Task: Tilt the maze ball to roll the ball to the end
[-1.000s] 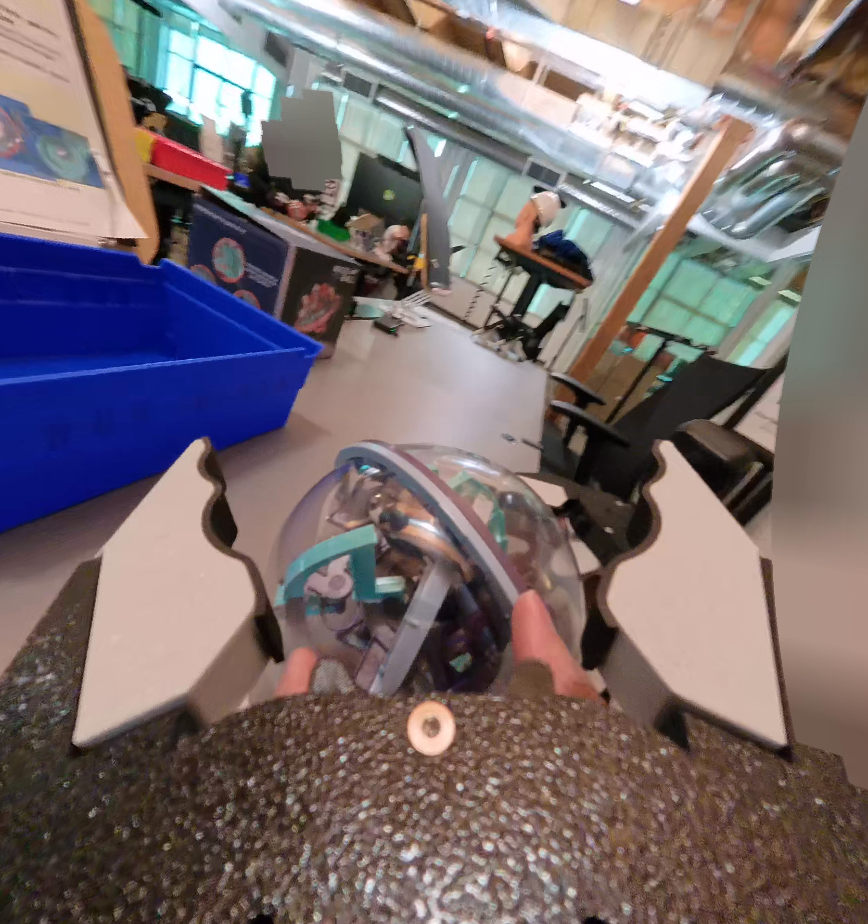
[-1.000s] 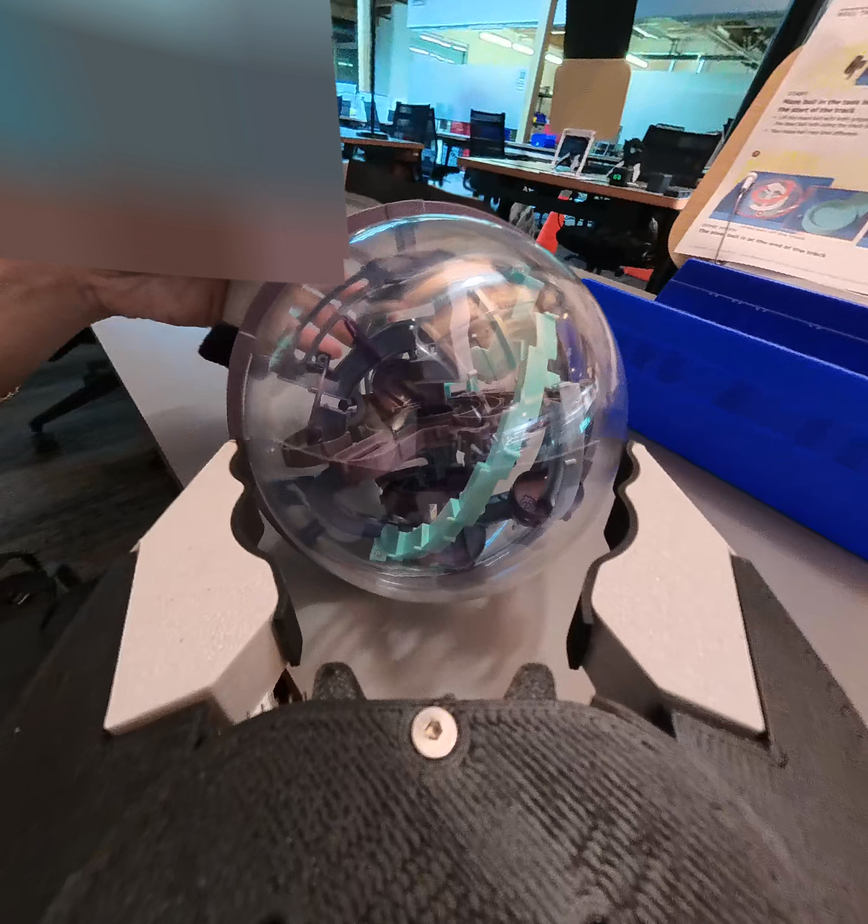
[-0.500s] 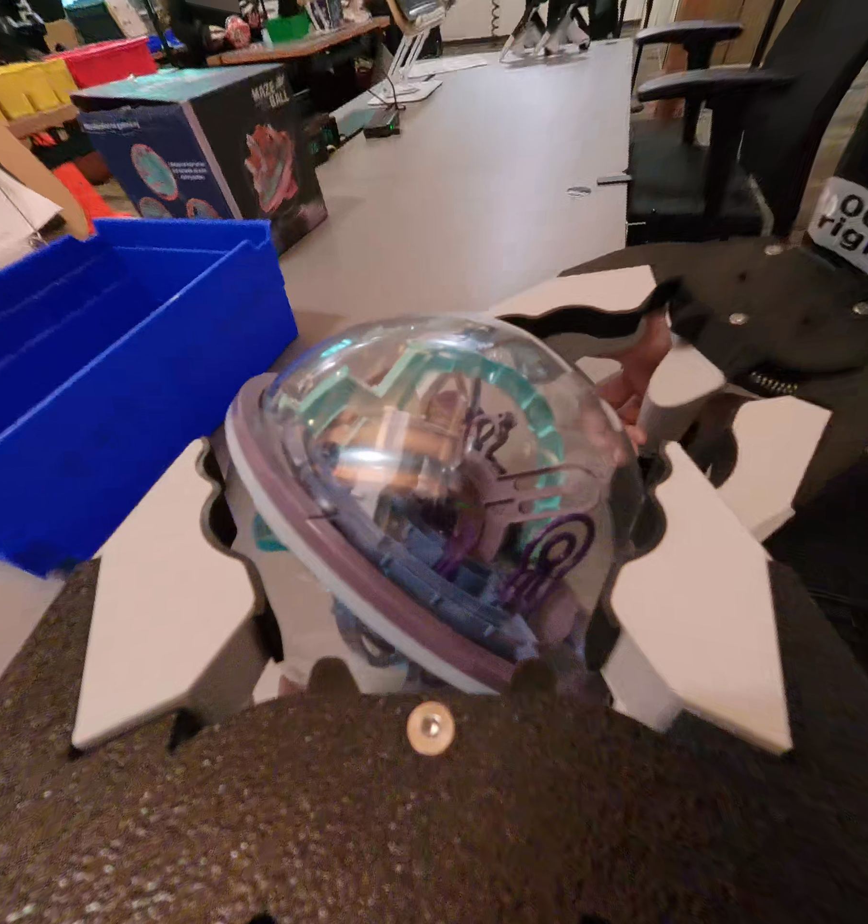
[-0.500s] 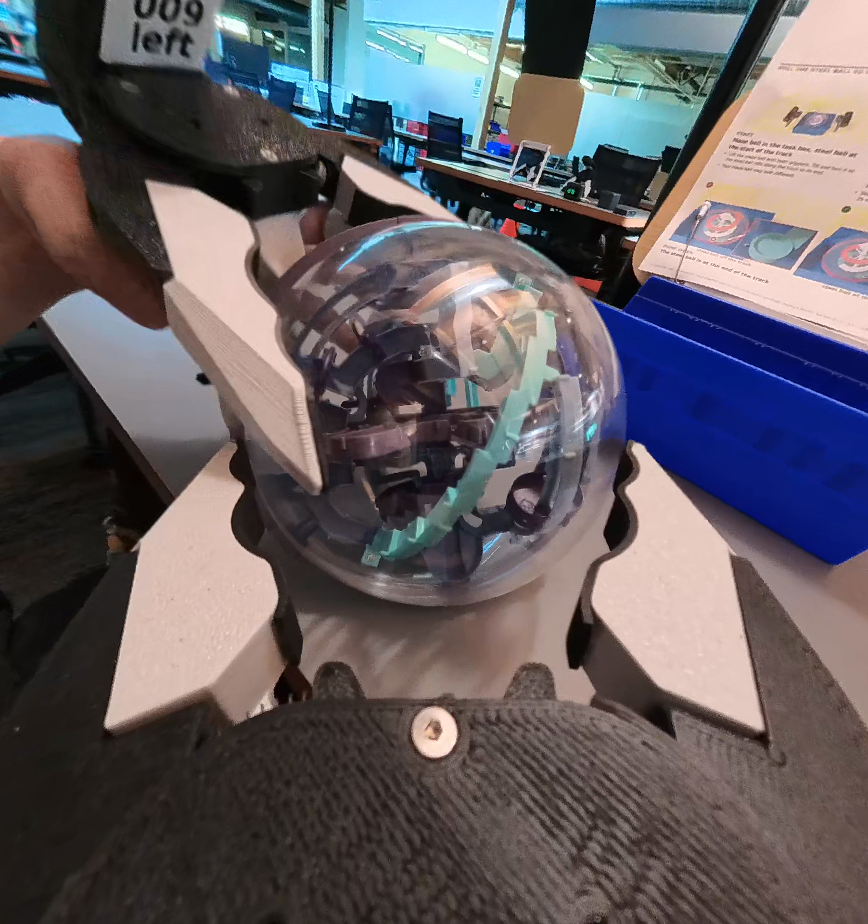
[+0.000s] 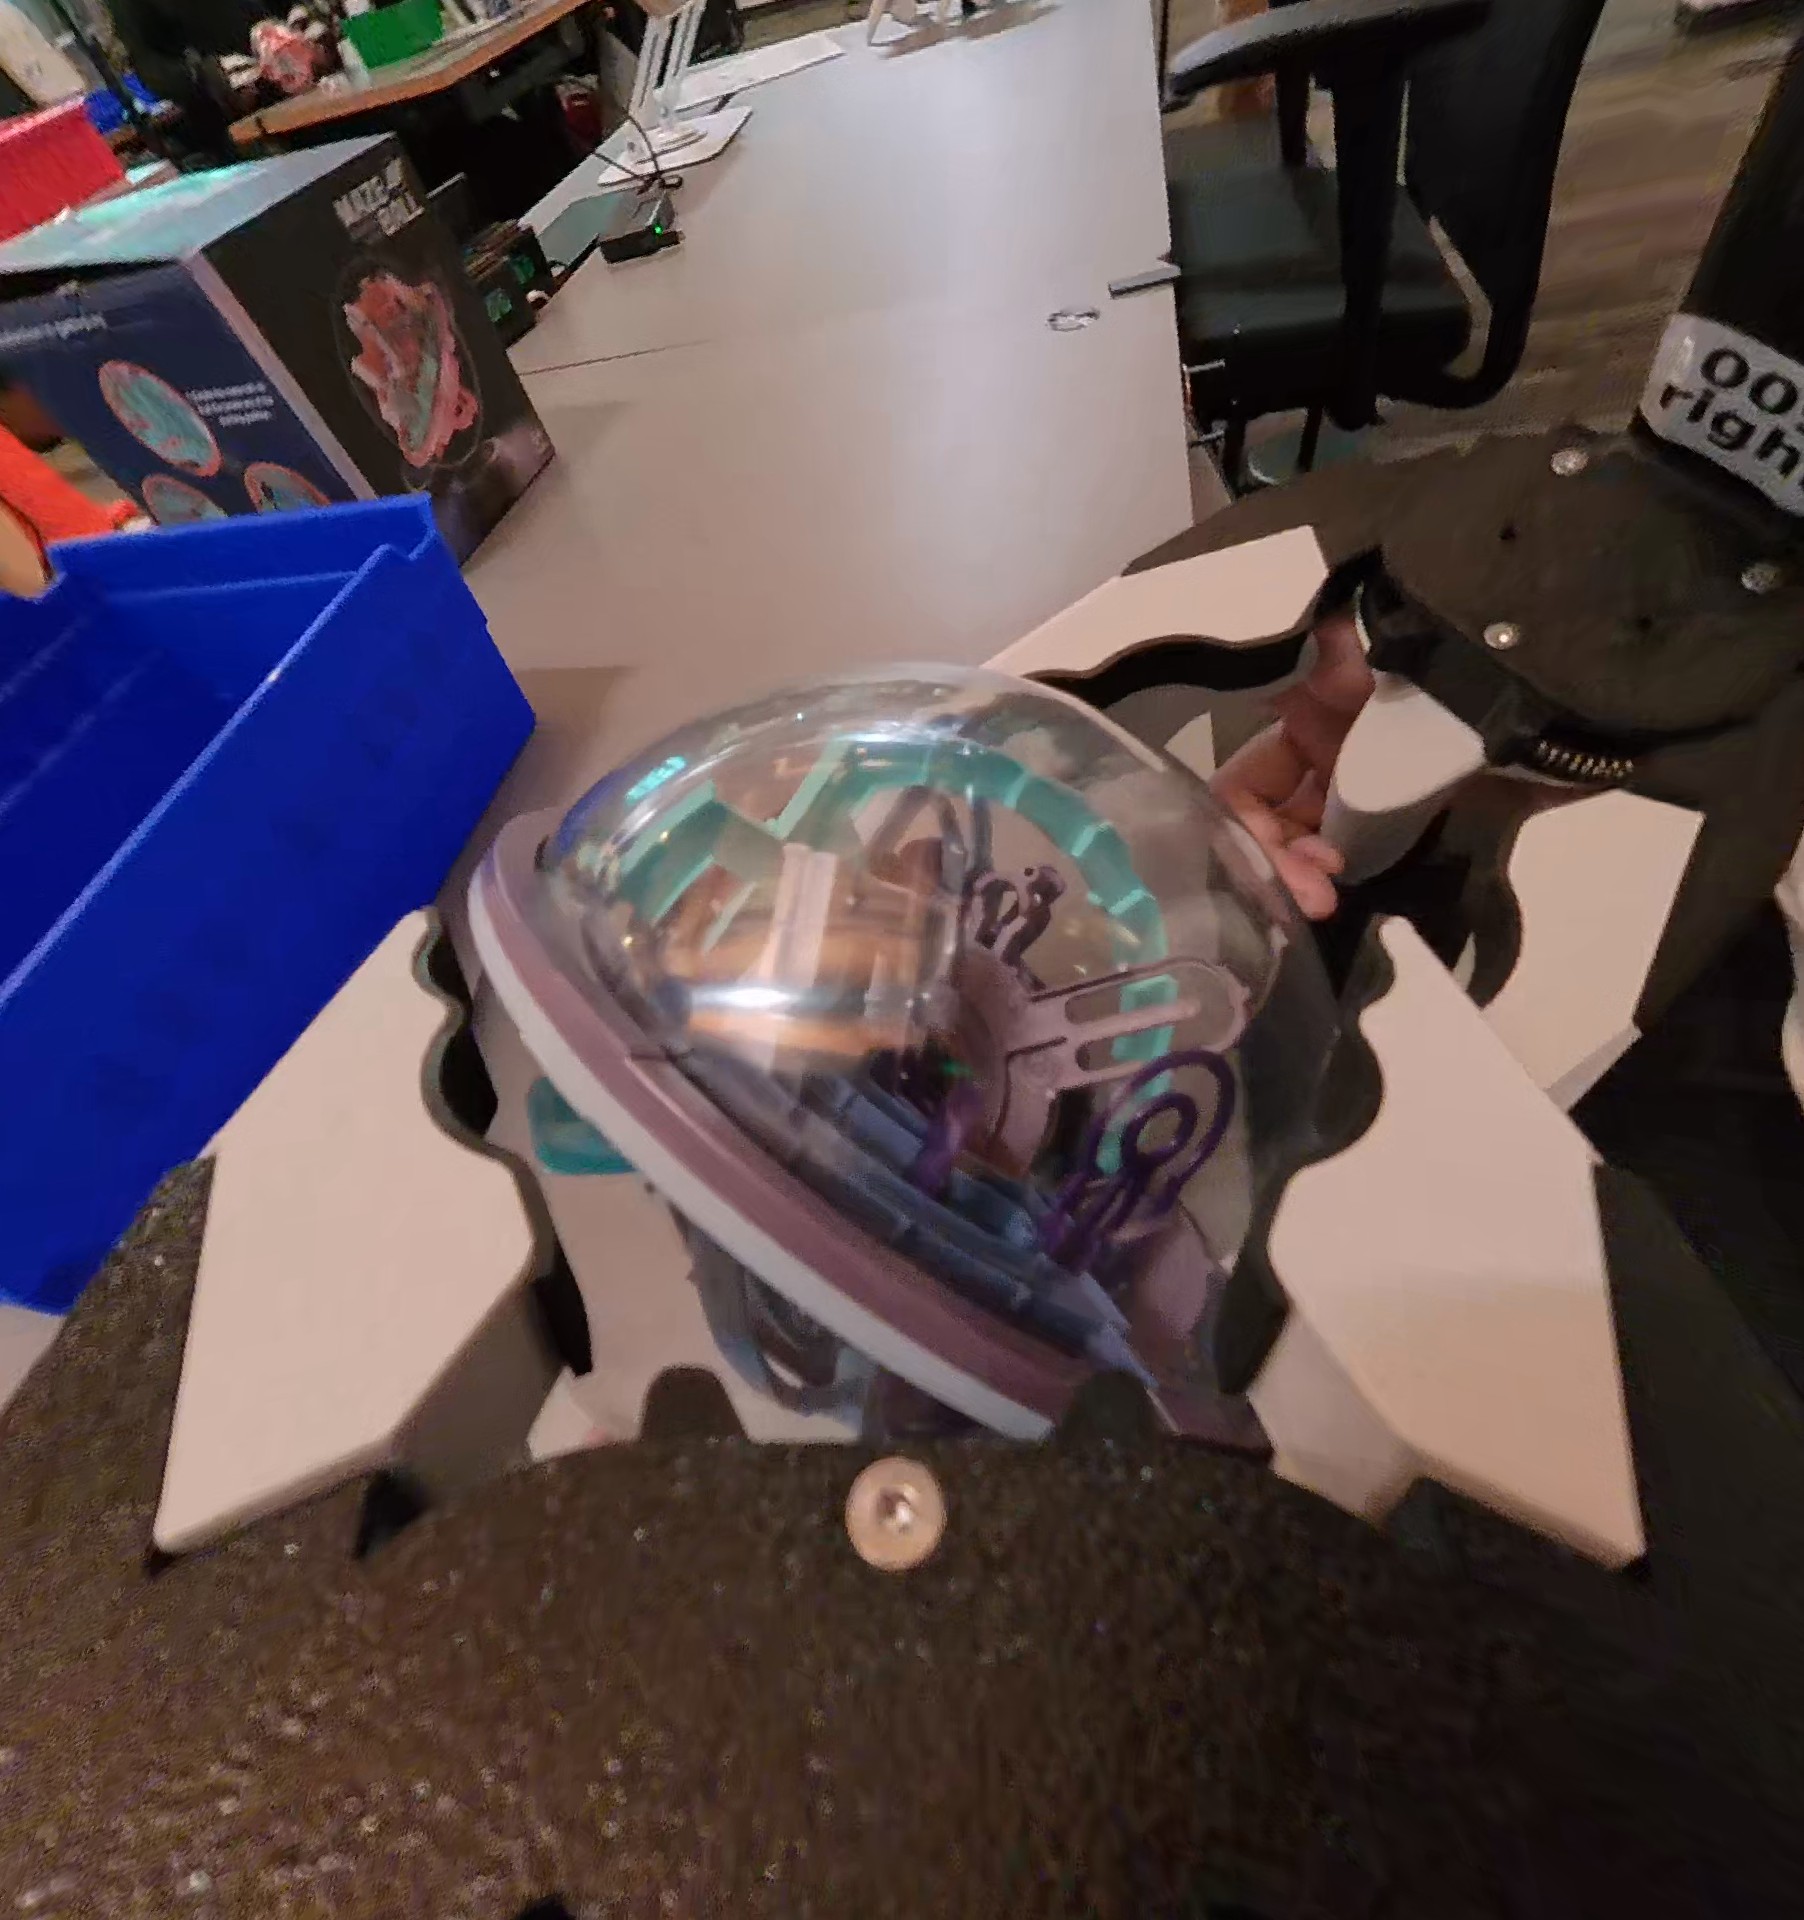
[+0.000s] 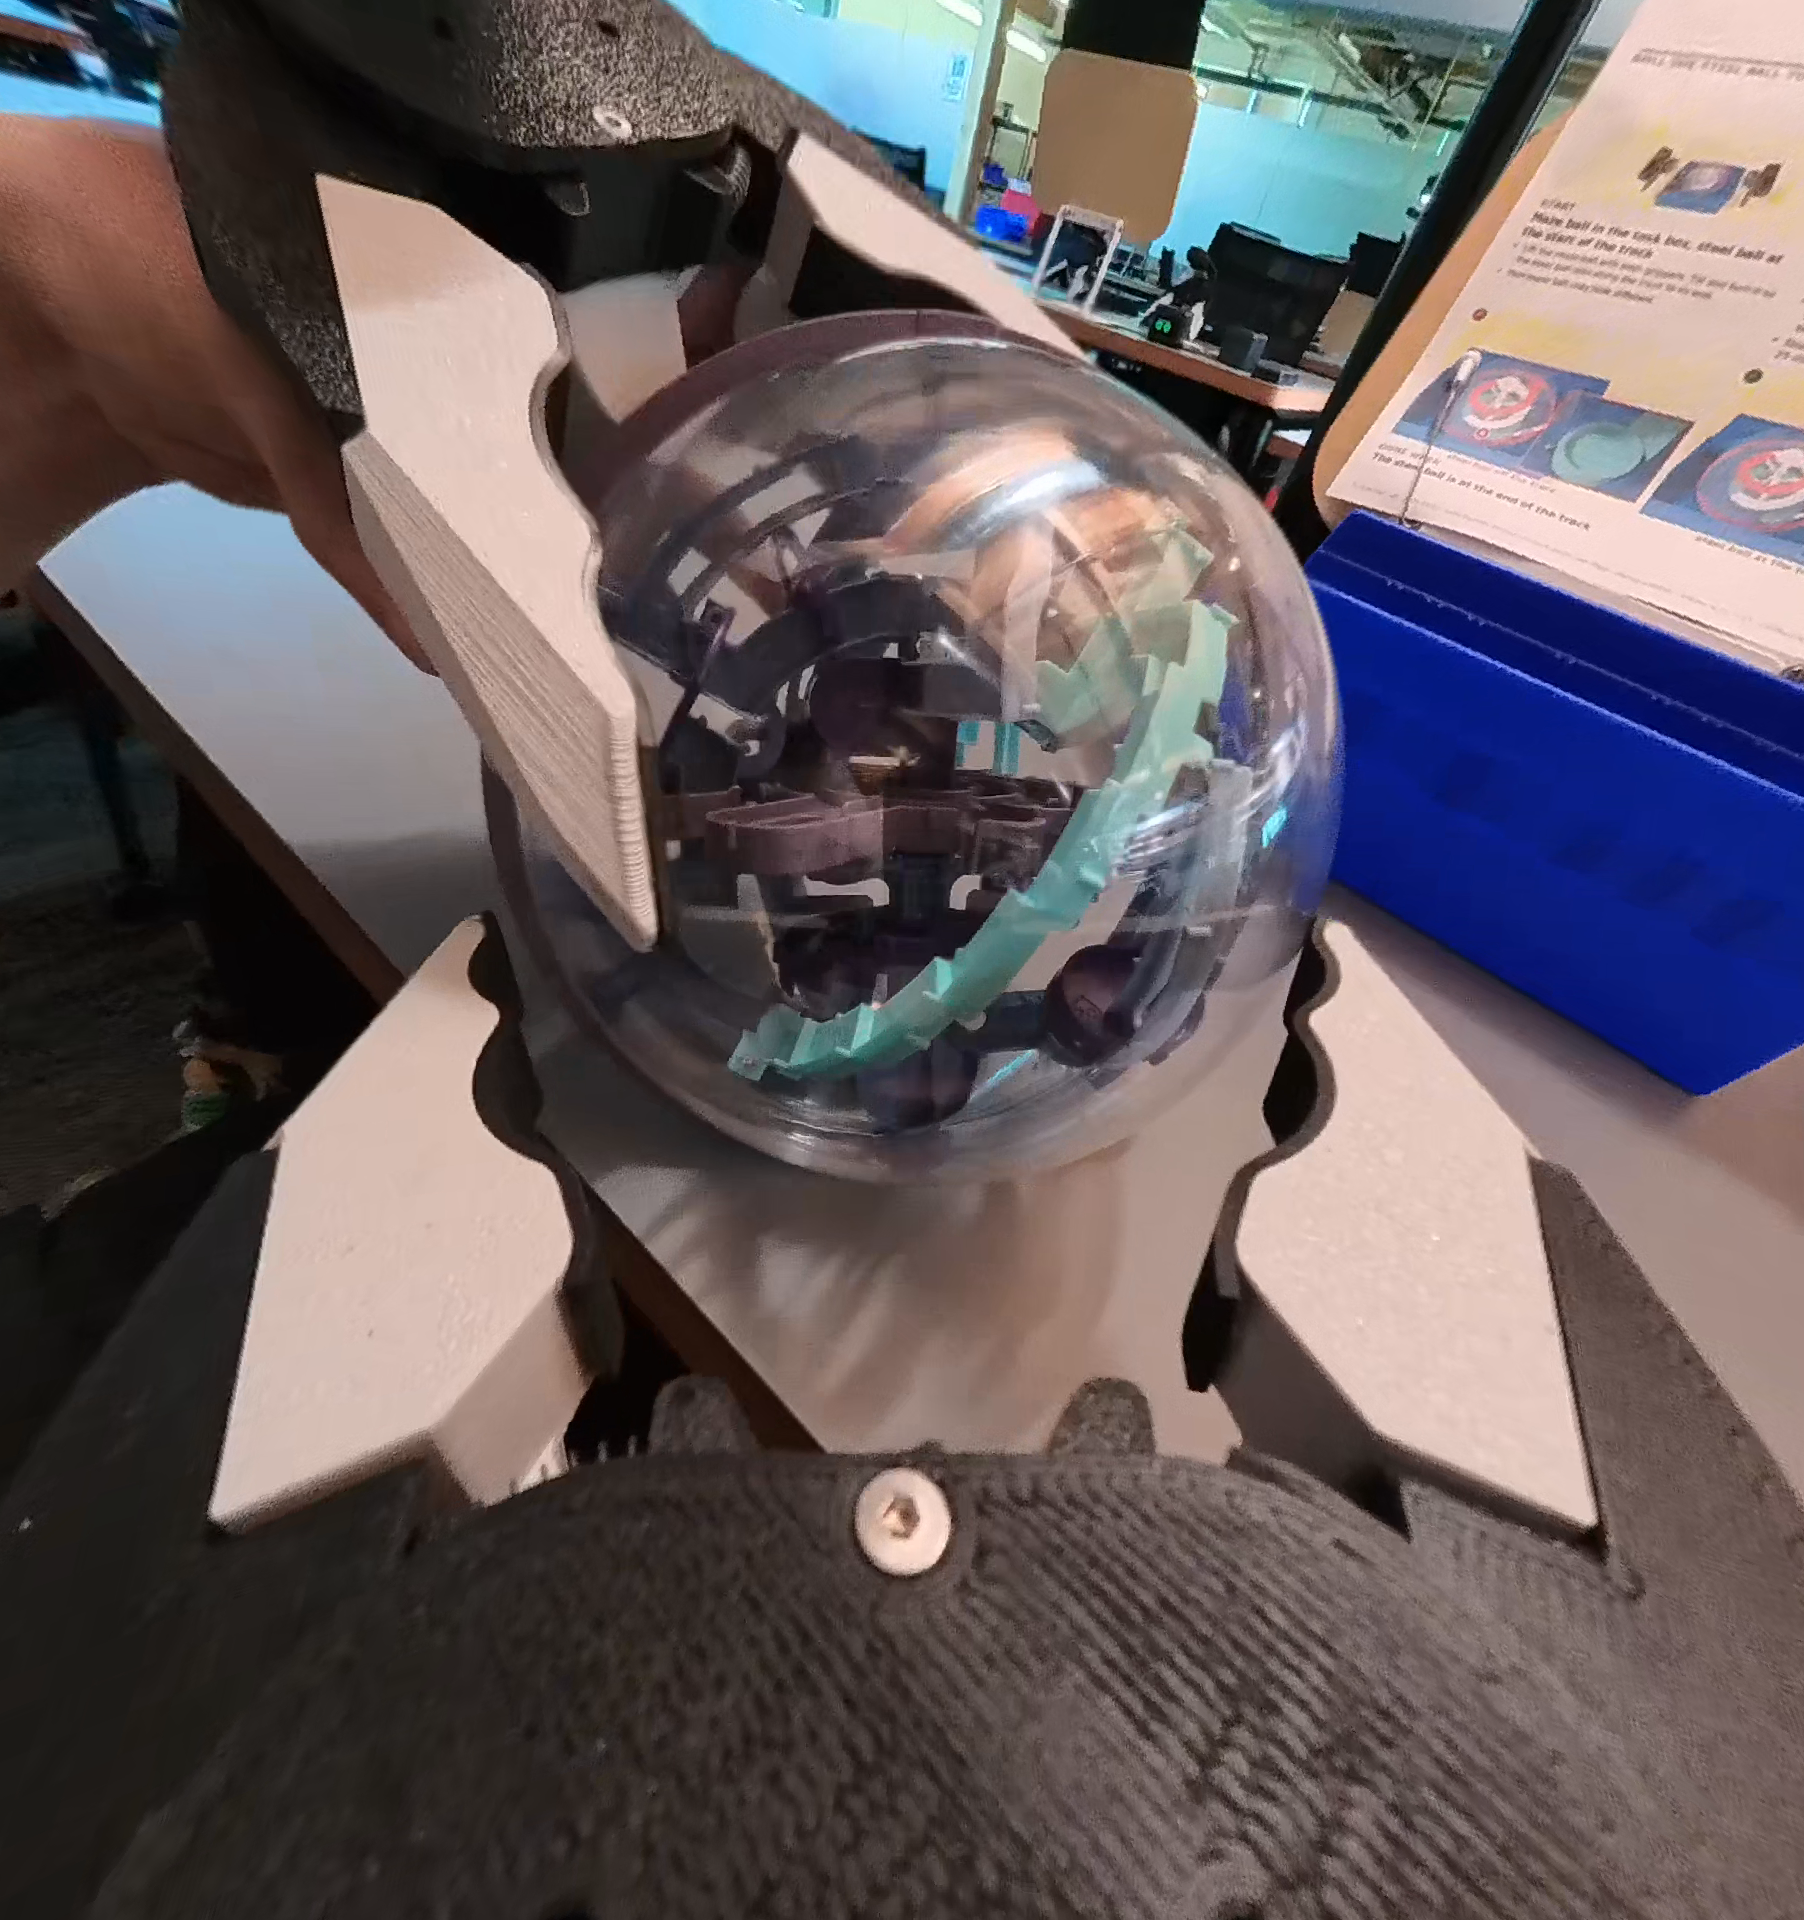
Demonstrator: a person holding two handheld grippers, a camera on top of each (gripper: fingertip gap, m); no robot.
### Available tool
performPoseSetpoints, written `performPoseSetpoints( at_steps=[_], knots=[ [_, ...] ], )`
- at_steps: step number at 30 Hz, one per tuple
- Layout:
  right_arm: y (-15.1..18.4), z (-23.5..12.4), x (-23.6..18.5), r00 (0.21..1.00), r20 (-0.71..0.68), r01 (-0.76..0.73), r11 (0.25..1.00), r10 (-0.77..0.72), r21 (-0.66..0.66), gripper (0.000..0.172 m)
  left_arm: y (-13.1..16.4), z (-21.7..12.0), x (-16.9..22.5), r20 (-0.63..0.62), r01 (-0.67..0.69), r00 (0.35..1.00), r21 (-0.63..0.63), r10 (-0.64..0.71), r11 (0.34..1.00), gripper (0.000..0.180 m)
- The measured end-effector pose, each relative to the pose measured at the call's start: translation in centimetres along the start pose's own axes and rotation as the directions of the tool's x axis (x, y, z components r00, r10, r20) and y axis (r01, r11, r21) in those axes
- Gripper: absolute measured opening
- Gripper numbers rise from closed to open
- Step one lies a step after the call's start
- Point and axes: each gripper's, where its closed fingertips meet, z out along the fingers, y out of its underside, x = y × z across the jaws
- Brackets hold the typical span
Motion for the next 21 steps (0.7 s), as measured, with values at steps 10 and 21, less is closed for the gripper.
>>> performPoseSetpoints(
  at_steps=[10,21],
  knots=[
    [0.7,-0.3,-0.1,0.997,-0.042,0.058,0.994,-0.062,-0.093,0.140,-0.4,-0.1,0.8,-0.015,-0.112,0.994,-0.036,0.111,0.993,0.153],
    [0.2,-2.7,1.5,0.956,0.277,0.109,0.993,-0.094,-0.037,0.141,-0.9,0.5,2.5,-0.032,-0.285,0.959,-0.064,0.283,0.956,0.154]
  ],
)
